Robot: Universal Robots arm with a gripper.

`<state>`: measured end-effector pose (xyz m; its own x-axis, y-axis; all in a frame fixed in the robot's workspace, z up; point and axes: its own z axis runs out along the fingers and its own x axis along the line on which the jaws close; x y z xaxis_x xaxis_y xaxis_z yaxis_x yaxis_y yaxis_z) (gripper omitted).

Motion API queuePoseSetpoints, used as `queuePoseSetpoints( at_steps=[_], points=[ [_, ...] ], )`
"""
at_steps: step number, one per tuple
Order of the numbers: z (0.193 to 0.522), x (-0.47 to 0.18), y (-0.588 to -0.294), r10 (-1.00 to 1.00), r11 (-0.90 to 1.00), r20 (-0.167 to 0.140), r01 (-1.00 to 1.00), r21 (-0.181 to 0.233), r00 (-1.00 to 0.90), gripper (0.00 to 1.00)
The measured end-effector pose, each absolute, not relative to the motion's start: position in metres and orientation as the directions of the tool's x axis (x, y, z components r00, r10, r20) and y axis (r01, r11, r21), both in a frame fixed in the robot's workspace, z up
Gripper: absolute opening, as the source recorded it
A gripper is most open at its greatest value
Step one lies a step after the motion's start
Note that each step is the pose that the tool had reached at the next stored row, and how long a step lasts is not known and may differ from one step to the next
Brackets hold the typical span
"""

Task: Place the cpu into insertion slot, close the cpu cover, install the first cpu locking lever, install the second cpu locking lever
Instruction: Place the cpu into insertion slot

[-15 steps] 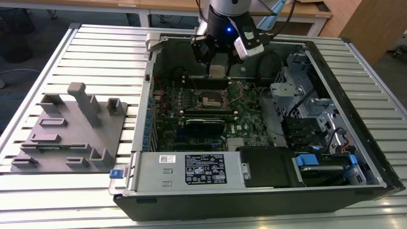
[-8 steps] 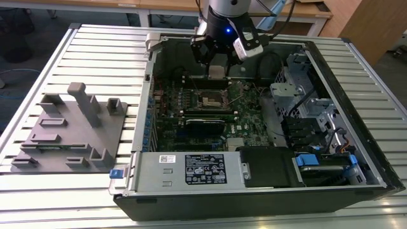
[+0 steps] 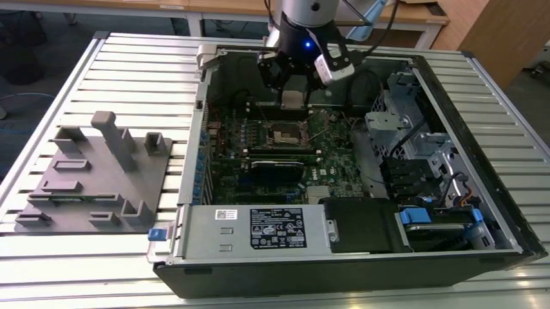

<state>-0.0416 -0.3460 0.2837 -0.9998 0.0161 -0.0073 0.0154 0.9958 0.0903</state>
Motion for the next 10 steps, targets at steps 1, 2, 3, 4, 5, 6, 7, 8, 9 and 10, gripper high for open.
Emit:
queuePoseSetpoints(
  at_steps=[1,2,3,4,5,6,7,8,9,10],
  points=[
    [0.2828,-0.0416,-0.3460,0.016,0.996,-0.007,0.015,0.090,-1.000,0.54],
    [0.2818,-0.0416,-0.3460,0.016,0.996,-0.007,0.015,0.090,-1.000,0.54],
    [0.2811,-0.0416,-0.3460,0.016,0.996,-0.007,0.015,0.090,-1.000,0.54],
    [0.2803,-0.0416,-0.3460,0.016,0.996,-0.007,0.015,0.090,-1.000,0.54],
    [0.2796,-0.0417,-0.3460,0.016,0.996,-0.008,0.015,0.090,-1.000,0.54],
    [0.2786,-0.0420,-0.3460,0.016,0.996,-0.008,0.015,0.090,-1.000,0.54],
    [0.2777,-0.0422,-0.3460,0.016,0.996,-0.008,0.016,0.090,-1.000,0.54],
    [0.2768,-0.0424,-0.3460,0.016,0.996,-0.008,0.015,0.090,-1.000,0.54],
    [0.2759,-0.0427,-0.3460,0.016,0.996,-0.008,0.015,0.090,-1.000,0.54],
    [0.2751,-0.0430,-0.3460,0.016,0.996,-0.008,0.015,0.090,-1.000,0.54]
  ],
)
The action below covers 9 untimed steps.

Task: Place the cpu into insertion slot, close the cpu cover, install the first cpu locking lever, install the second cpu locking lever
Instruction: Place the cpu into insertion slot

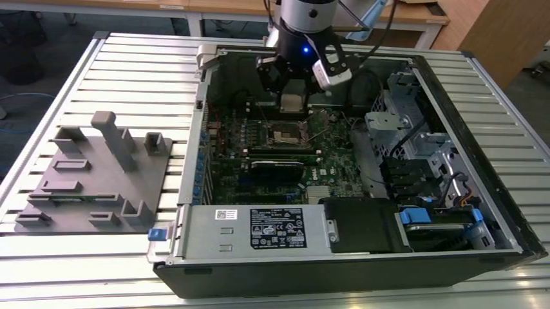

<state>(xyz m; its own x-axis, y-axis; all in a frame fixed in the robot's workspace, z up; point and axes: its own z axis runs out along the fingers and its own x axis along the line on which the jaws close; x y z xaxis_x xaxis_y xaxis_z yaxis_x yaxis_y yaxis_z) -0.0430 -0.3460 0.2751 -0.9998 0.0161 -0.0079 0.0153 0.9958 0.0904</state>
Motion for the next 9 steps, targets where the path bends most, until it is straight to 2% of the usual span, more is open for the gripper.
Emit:
queuePoseSetpoints(
  at_steps=[9],
  points=[
    [0.2704,-0.0447,-0.3461,0.016,0.996,-0.008,0.015,0.090,-1.000,0.54]
  ],
)
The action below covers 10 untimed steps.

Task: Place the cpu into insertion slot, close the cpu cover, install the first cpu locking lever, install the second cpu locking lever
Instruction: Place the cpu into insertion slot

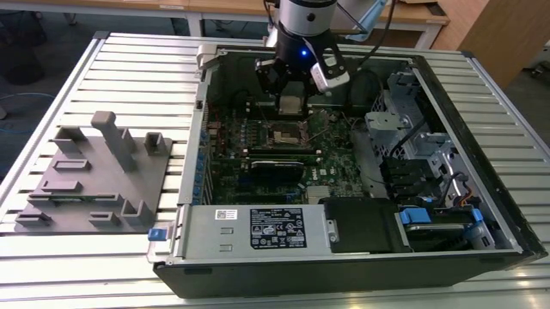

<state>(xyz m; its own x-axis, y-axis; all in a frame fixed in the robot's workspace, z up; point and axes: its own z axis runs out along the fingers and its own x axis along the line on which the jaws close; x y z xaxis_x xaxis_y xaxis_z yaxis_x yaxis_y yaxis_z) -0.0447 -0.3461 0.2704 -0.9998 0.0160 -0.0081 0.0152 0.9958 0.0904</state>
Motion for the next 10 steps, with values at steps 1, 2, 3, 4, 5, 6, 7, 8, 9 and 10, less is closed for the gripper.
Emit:
queuePoseSetpoints(
  at_steps=[1,2,3,4,5,6,7,8,9,10],
  points=[
    [0.2699,-0.0448,-0.3461,0.016,0.996,-0.008,0.015,0.090,-1.000,0.54],
    [0.2694,-0.0449,-0.3461,0.016,0.996,-0.008,0.015,0.090,-1.000,0.54],
    [0.2687,-0.0449,-0.3461,0.016,0.996,-0.008,0.015,0.090,-1.000,0.54],
    [0.2681,-0.0449,-0.3461,0.015,0.996,-0.008,0.014,0.090,-1.000,0.54],
    [0.2674,-0.0449,-0.3461,0.014,0.996,-0.008,0.013,0.090,-1.000,0.54],
    [0.2668,-0.0450,-0.3462,0.012,0.996,-0.008,0.012,0.090,-1.000,0.54],
    [0.2663,-0.0450,-0.3463,0.011,0.996,-0.008,0.010,0.090,-1.000,0.54],
    [0.2657,-0.0450,-0.3464,0.010,0.996,-0.008,0.009,0.090,-1.000,0.54],
    [0.2653,-0.0449,-0.3466,0.008,0.996,-0.008,0.007,0.090,-1.000,0.54],
    [0.2650,-0.0450,-0.3468,0.007,0.996,-0.008,0.006,0.090,-1.000,0.54]
  ],
)
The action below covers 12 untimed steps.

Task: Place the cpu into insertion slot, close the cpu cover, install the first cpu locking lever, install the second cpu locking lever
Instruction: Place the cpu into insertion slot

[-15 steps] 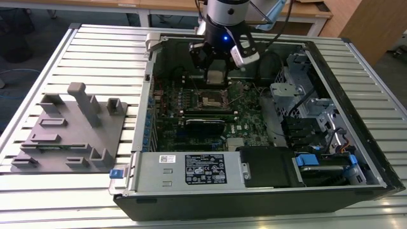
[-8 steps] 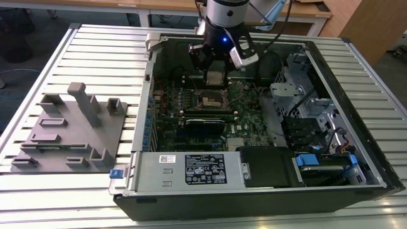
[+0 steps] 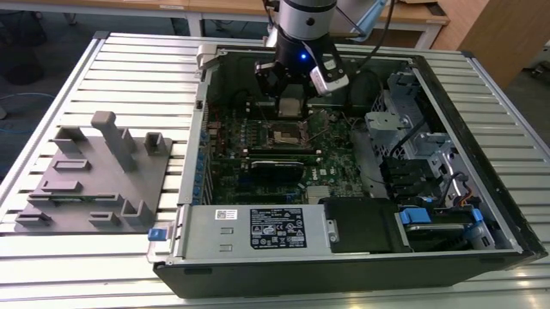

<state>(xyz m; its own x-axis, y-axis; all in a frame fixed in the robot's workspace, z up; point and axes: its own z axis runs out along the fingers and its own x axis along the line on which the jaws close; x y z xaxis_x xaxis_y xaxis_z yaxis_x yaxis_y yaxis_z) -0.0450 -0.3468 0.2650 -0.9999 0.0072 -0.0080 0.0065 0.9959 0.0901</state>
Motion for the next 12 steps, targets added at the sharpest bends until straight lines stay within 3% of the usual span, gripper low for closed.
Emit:
queuePoseSetpoints(
  at_steps=[12],
  points=[
    [0.2617,-0.0449,-0.3469,0.006,0.996,-0.008,0.006,0.089,-1.000,0.54]
  ],
)
